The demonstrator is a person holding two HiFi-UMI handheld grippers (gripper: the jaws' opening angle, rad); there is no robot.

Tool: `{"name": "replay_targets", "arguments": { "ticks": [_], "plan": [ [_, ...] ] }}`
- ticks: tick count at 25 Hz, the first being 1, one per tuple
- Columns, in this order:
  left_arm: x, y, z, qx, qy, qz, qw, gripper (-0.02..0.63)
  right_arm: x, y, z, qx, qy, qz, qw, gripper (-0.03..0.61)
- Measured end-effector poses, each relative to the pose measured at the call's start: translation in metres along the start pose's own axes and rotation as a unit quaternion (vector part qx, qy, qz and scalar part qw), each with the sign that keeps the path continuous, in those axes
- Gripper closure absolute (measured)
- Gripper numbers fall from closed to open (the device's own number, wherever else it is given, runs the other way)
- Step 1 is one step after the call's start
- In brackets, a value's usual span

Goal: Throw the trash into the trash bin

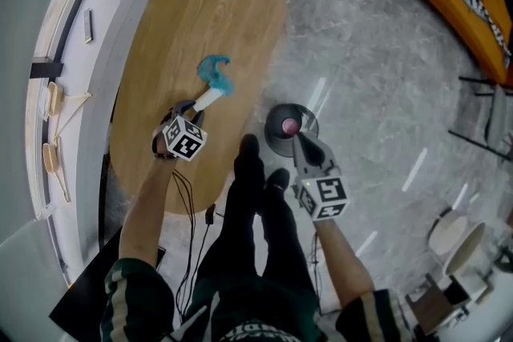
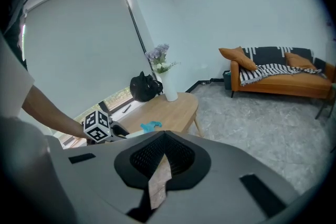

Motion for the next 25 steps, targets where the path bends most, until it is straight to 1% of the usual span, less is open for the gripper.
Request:
{"name": "replay_targets", "arguments": {
  "ticks": [6,8,11,13,14,15,17,19,22,25],
  "plan": [
    [-0.020,0.045,0.018,-0.064,0.032,0.012,0.9973,0.491,-0.029,-0.003,0.008,-0.010,0.005,-0.009,1.000,0.578],
    [-0.022,0.060,0.025,-0.096,0.039,0.028,0.9942,0.493,-0.038,-0.005,0.011,-0.015,0.008,-0.014,1.000,0.578],
    [-0.015,0.083,0.038,-0.142,0.023,0.065,0.9874,0.499,-0.051,-0.003,0.020,-0.015,0.012,-0.017,1.000,0.578],
    [-0.010,0.096,0.046,-0.164,0.001,0.083,0.9829,0.500,-0.057,0.000,0.027,-0.013,0.010,-0.016,1.000,0.578],
    [-0.010,0.101,0.049,-0.168,-0.016,0.086,0.9819,0.502,-0.060,0.001,0.028,-0.015,0.006,-0.017,1.000,0.578],
    [-0.010,0.105,0.054,-0.164,-0.039,0.085,0.9819,0.503,-0.062,0.001,0.029,-0.017,0.005,-0.018,1.000,0.578],
    [-0.010,0.112,0.066,-0.143,-0.091,0.081,0.9822,0.503,-0.065,0.001,0.031,-0.016,0.012,-0.020,1.000,0.578],
    [-0.012,0.120,0.078,-0.129,-0.132,0.083,0.9793,0.505,-0.068,0.000,0.033,-0.009,0.018,-0.025,0.999,0.578],
    [-0.017,0.126,0.096,-0.134,-0.170,0.090,0.9722,0.506,-0.071,-0.001,0.035,-0.007,0.015,-0.031,0.999,0.578],
    [-0.026,0.124,0.111,-0.138,-0.205,0.079,0.9659,0.509,-0.071,-0.004,0.034,-0.011,0.022,-0.036,0.999,0.578]
  ]
}}
Point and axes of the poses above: the fingertips, and each gripper's own axes: x forward along the fingers, y to its right, z out of its underside, the point moved 5 cm from there along -x, backward along the fingers, and after that the axes turned 14 degrees about z, right-handed, at the moved point
